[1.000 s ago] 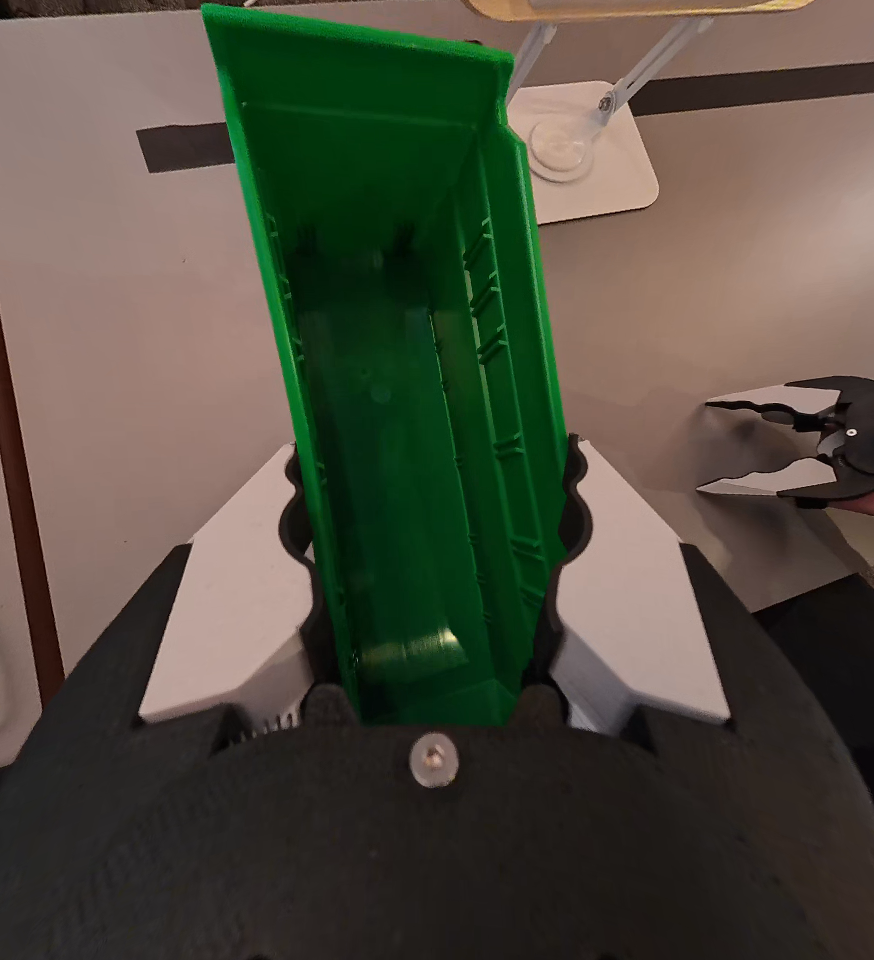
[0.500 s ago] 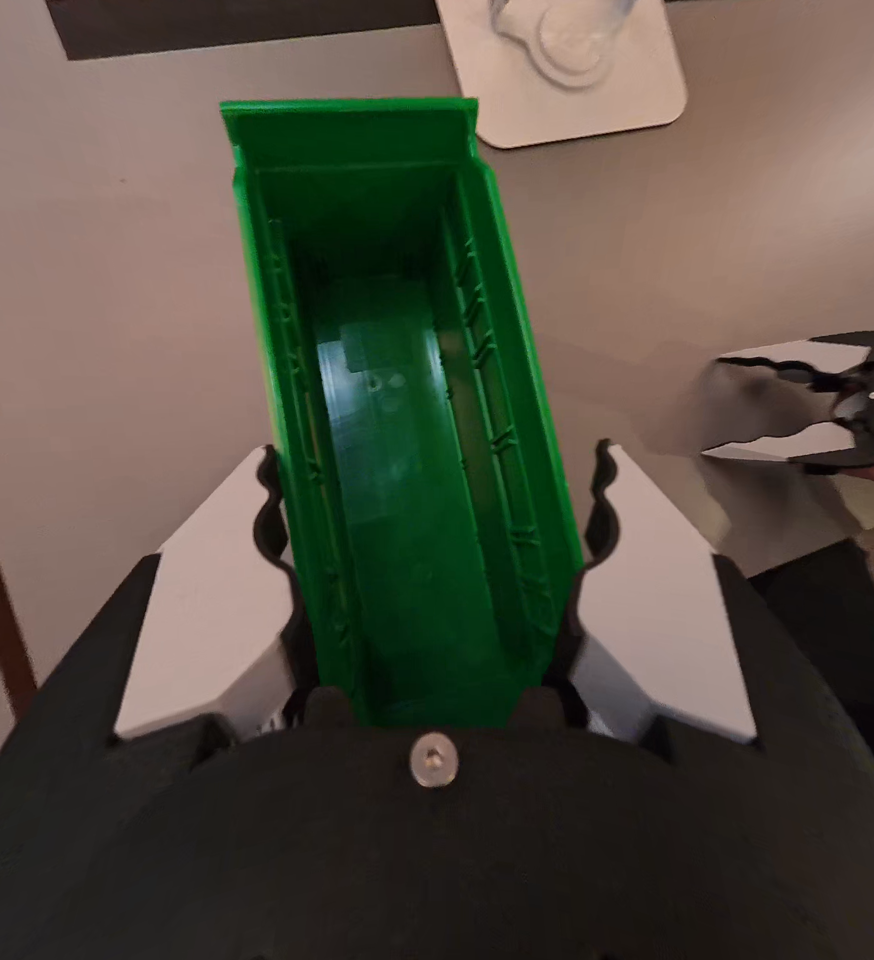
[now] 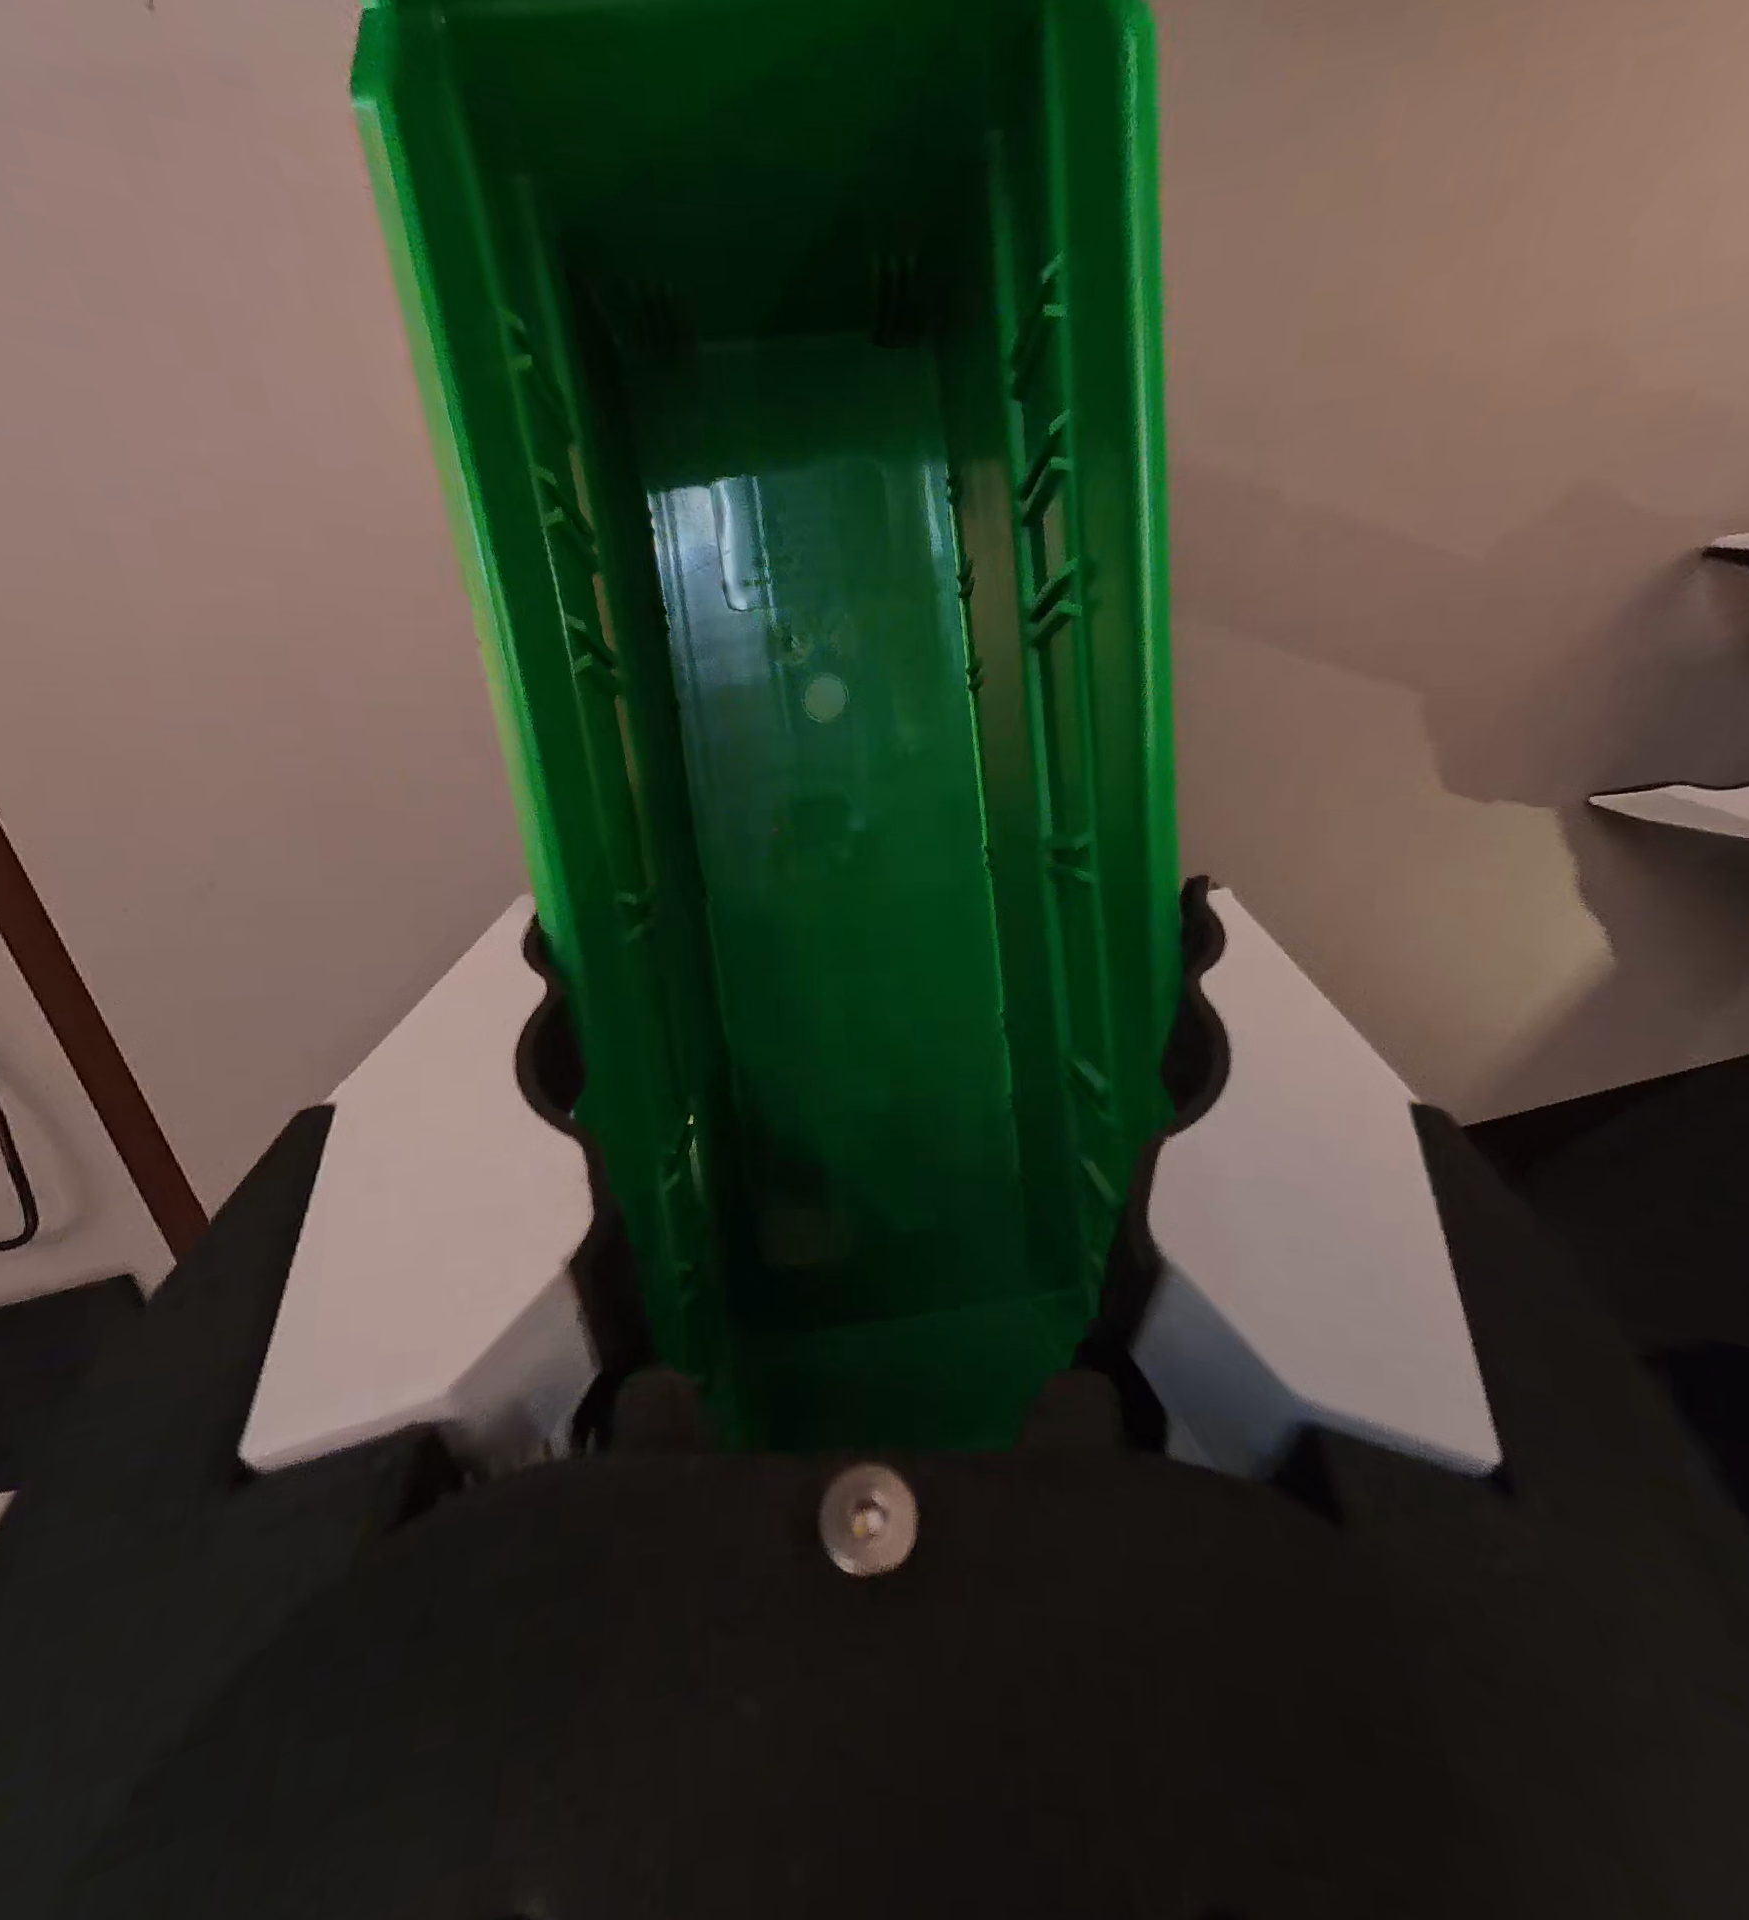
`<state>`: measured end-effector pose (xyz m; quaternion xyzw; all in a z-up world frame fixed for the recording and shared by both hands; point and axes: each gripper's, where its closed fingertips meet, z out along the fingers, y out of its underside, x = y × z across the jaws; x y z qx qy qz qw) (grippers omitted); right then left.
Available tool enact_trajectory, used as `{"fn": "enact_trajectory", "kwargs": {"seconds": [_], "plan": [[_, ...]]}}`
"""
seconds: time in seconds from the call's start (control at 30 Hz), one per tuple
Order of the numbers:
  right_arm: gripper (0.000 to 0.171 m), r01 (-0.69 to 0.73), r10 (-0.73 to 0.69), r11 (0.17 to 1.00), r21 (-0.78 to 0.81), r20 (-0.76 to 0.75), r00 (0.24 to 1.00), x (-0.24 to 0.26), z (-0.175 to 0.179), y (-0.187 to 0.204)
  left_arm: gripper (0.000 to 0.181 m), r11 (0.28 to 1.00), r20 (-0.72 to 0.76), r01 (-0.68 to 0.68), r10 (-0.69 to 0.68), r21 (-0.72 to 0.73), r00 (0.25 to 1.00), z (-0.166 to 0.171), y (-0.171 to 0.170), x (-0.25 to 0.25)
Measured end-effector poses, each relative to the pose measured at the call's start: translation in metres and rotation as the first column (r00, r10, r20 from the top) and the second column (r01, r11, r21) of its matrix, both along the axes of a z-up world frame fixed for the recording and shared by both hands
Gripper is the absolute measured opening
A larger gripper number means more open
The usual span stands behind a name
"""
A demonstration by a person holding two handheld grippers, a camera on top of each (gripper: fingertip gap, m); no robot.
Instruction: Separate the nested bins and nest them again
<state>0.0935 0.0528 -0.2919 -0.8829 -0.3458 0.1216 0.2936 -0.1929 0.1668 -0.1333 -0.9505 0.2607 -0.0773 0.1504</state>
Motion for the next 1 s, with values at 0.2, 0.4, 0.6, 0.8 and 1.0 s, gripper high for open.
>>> {"fn": "enact_trajectory", "kwargs": {"seconds": [0.2,0.4,0.6,0.8,1.0], "plan": [[0.09,-0.002,0.002,1.0,0.001,-0.002,1.0,0.0,0.0,0.0,0.108,0.999,0.028,0.006,-0.007,0.035,1.0,0.002,0.001,0.0],[0.09,-0.003,0.003,1.0,0.001,-0.001,1.0,0.0,0.0,0.0,0.106,0.999,0.035,0.016,-0.018,0.05,0.999,0.008,0.002,0.002],[0.09,-0.003,0.003,1.0,0.001,-0.002,1.0,0.0,0.0,0.0,0.106,0.992,0.068,0.011,-0.02,0.122,0.997,0.03,0.003,0.001],[0.09,-0.003,0.003,1.0,-0.001,-0.001,1.0,0.001,0.0,0.0,0.107,0.977,0.086,0.012,-0.031,0.213,0.996,0.067,0.002,0.003],[0.09,0.023,-0.025,0.998,-0.05,-0.037,0.999,0.0,0.003,0.0,0.108,0.938,0.125,0.044,-0.092,0.343,0.988,0.115,-0.01,0.031]]}}
